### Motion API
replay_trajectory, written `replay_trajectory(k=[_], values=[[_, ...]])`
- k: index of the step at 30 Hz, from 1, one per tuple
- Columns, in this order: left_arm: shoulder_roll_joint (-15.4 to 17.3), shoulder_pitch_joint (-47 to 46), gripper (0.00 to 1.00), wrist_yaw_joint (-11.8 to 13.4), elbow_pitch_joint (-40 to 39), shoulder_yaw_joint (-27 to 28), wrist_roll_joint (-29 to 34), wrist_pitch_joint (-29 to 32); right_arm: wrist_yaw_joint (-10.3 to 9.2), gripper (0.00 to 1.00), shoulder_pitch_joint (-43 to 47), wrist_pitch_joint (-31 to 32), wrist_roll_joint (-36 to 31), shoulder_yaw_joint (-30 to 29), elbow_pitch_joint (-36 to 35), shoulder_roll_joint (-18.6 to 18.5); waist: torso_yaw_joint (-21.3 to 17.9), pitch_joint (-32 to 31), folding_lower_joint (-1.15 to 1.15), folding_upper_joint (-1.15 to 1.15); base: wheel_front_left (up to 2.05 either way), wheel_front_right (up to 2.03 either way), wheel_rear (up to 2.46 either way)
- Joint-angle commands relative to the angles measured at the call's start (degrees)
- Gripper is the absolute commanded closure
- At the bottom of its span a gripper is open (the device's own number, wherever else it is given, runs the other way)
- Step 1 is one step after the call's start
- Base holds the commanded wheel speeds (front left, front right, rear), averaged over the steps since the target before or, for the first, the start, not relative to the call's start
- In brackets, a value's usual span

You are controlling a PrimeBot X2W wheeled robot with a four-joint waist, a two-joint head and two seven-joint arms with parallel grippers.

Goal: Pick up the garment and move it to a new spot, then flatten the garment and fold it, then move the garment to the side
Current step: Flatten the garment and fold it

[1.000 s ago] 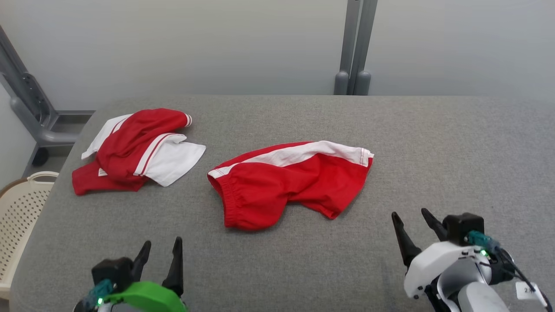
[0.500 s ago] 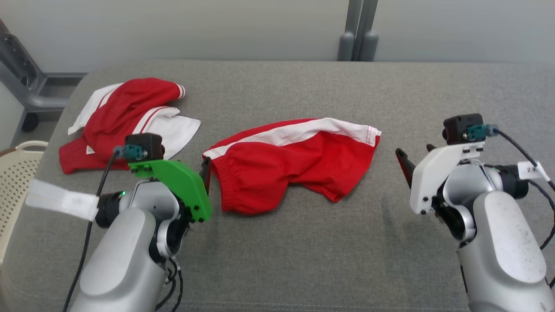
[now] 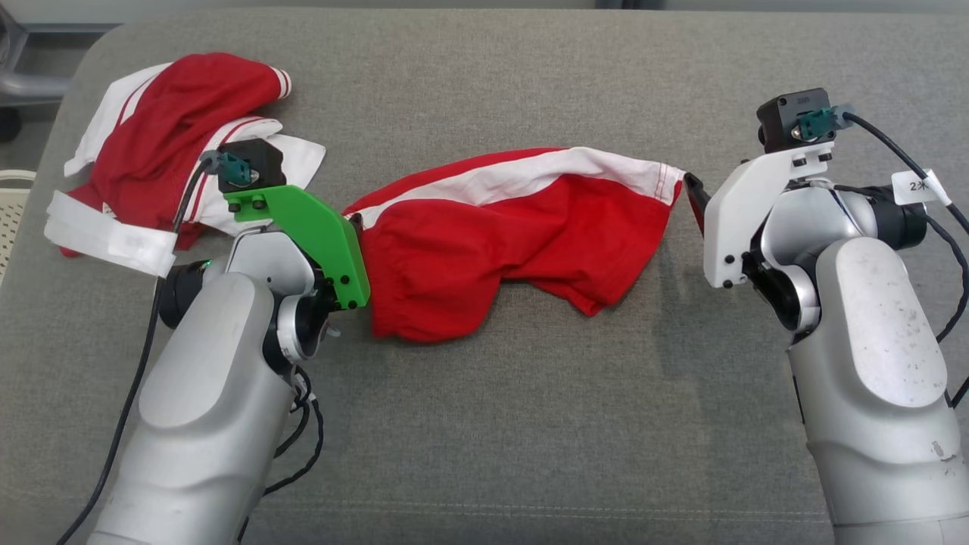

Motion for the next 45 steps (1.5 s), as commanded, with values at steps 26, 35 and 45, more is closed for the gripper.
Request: replay_trajectory(k=[26, 35, 45], values=[[-1.8, -1.9, 1.0, 0.4, 3.4, 0.5, -3.8, 2.9, -0.02, 0.0, -3.9, -0.8, 0.5, 1.4, 2.8, -0.3, -0.6, 3.5, -0.01, 0.0, 0.0, 0.0, 0.0], [-2.1, -1.2, 1.0, 0.0, 3.6, -0.2, -4.1, 2.5, -0.02, 0.0, -4.6, -0.3, 1.8, 0.2, 5.8, -0.4, 0.4, 3.7, -0.01, 0.0, 0.0, 0.0, 0.0], [-2.4, -2.3, 1.0, -0.2, 3.5, -0.7, -4.3, 2.1, -0.02, 0.73, -6.7, -1.8, 3.1, 0.5, 10.8, -0.2, 1.6, 4.7, -0.01, 0.0, 0.0, 0.0, 0.0]])
